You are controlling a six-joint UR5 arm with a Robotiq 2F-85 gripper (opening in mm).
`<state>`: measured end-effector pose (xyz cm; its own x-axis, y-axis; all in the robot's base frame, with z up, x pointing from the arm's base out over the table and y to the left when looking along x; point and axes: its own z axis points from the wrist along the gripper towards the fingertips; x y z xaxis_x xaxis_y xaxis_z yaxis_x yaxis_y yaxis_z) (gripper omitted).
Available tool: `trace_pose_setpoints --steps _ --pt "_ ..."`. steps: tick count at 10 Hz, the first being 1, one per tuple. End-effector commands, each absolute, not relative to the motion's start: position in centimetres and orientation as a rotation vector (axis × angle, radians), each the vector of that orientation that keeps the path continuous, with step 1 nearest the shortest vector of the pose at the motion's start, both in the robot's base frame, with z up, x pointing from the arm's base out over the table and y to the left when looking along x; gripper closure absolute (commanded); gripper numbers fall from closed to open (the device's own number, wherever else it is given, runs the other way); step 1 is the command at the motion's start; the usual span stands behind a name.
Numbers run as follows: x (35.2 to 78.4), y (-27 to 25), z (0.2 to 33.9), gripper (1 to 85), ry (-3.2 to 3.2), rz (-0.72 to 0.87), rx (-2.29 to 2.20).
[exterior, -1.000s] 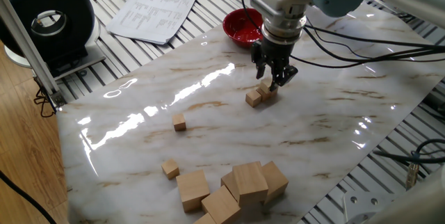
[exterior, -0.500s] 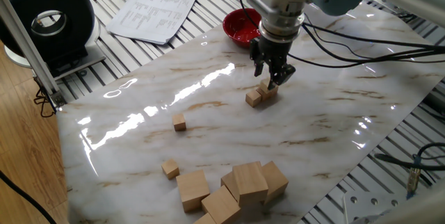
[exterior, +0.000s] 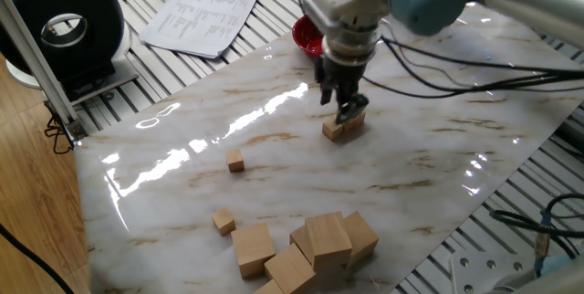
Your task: Stack the blocks into a pyramid shape
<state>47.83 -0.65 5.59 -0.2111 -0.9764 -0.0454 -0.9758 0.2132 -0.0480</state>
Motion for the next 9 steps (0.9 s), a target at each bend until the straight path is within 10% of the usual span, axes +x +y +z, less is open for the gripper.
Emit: trace_pose_setpoints --steps 1,5,7,8,9 --pt "48.1 2.0 4.2 34.3 2.454 -0.052 -1.787" --pt "47.4 1.8 4.1 36.0 2.480 -0.099 -1.765" --pt "47.4 0.9 4.2 57.7 2.551 -0.140 -1.693" --pt "47.5 -0.3 4.2 84.7 2.577 -0.202 -1.687" --pt "47.0 -0.5 4.2 84.7 2.591 -0.199 -1.699"
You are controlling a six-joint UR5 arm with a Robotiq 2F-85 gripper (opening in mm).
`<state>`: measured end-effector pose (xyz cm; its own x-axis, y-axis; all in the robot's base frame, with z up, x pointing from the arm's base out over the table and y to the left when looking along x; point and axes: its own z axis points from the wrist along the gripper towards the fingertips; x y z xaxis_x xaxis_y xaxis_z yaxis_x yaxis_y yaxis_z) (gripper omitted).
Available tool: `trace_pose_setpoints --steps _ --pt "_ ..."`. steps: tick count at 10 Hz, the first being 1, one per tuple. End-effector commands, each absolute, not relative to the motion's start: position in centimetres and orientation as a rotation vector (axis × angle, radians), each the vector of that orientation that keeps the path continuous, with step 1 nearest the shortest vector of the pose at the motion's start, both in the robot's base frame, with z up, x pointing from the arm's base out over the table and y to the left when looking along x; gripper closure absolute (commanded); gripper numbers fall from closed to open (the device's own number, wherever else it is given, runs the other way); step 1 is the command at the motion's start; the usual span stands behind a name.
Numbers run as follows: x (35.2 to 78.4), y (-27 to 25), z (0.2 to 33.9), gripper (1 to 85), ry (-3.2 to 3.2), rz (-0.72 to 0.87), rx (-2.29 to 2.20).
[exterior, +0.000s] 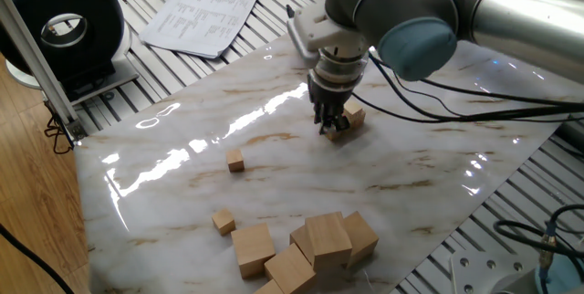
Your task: Stack the blocks into a pyramid shape
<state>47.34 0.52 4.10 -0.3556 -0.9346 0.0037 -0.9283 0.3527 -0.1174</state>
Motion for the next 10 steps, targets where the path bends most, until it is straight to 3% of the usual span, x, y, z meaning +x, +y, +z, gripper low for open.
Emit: trace_pose_setpoints --steps 1,4,7,10 --pt "47.3 0.0 4.2 84.7 2.607 -0.179 -1.635" --pt "47.8 -0.4 4.3 84.7 2.722 -0.204 -1.392" --pt "47.8 -2.3 4.5 84.7 2.715 -0.311 -1.466" --pt "49.4 1.7 4.4 84.7 2.690 -0.121 -1.247"
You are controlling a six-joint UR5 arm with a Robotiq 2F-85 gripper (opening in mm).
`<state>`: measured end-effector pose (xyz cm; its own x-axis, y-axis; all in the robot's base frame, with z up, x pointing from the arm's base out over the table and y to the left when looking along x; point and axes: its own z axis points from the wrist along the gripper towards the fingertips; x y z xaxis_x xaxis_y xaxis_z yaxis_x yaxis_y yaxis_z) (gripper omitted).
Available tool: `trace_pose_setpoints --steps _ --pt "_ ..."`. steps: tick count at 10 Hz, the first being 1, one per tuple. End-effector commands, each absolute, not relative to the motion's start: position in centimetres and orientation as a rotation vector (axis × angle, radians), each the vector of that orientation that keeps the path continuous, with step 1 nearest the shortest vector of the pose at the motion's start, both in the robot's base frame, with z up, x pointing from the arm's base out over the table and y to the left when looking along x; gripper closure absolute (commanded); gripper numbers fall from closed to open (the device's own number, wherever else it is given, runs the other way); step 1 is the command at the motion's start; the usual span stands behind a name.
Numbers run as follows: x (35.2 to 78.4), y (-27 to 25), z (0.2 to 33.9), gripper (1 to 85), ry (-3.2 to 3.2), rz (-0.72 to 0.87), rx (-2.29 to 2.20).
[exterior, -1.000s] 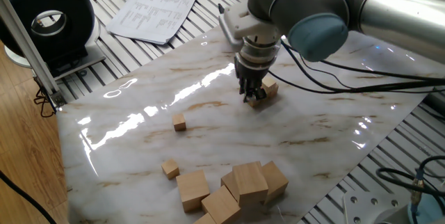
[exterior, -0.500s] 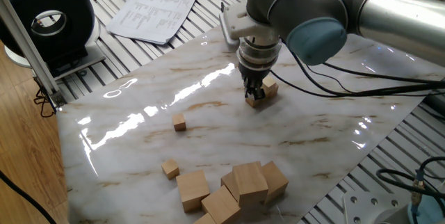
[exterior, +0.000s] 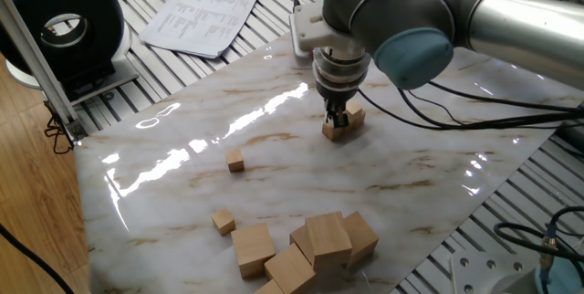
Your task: Stack the blocks into a pyramid shape
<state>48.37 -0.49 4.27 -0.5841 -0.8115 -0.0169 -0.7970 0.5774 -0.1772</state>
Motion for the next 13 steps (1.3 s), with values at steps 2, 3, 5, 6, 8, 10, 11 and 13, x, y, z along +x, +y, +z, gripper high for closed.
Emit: trace_pose_setpoints --steps 2,3,5,6,8,10,11,13 --pt "49.7 3.1 4.6 84.7 2.662 -0.058 -1.228" --pt "49.7 2.2 4.5 84.7 2.660 -0.106 -1.265" --pt "49.6 2.7 4.5 84.7 2.659 -0.078 -1.260" --pt "49.5 2.8 4.5 84.7 2.663 -0.071 -1.258" --pt "48.8 3.9 4.4 84.7 2.669 0.000 -1.261" --pt "48.6 4.3 4.4 84.7 2.677 0.030 -1.246" --pt "48.4 4.8 4.4 84.7 2.666 0.057 -1.266" --pt "47.6 5.8 4.5 84.7 2.619 0.120 -1.376"
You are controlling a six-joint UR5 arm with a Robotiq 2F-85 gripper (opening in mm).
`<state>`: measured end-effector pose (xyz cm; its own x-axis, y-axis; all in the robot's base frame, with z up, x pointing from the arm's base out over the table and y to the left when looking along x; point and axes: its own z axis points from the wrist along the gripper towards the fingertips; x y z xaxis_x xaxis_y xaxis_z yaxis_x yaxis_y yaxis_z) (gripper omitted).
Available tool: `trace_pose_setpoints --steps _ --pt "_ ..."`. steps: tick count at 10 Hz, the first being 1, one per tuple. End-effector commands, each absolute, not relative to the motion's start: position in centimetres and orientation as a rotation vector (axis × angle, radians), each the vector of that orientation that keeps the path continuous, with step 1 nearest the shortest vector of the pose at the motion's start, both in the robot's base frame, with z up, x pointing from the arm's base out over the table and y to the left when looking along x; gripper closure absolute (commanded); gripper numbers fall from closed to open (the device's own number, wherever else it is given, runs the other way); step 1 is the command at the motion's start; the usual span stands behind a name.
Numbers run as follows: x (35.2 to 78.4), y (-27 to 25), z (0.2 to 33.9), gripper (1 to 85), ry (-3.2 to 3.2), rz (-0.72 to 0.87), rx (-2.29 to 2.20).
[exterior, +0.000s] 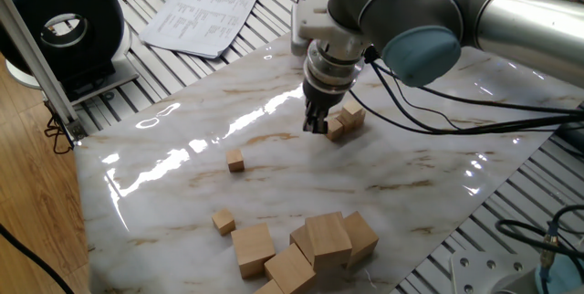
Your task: Stack the blocks into a pyramid shape
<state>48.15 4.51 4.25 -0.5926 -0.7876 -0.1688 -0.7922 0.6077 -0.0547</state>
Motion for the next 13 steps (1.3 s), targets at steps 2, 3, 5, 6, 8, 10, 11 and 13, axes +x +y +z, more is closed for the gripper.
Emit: trace_pose_setpoints --steps 2,3,5,6,8,10,11,13 --pt "47.5 8.5 5.0 84.7 2.457 0.232 -1.528" --pt "47.6 9.9 5.5 84.7 2.399 0.291 -1.536" --pt "47.6 9.0 5.2 84.7 2.433 0.249 -1.534" --pt "47.4 8.7 5.1 84.7 2.459 0.246 -1.519" --pt "47.6 8.7 5.2 84.7 2.517 0.197 -1.496" --pt "48.3 10.8 5.6 84.7 2.588 0.151 -1.448" --pt "48.4 11.6 5.7 84.7 2.623 0.115 -1.429" --pt "48.9 12.7 5.1 84.7 2.676 0.064 -1.361"
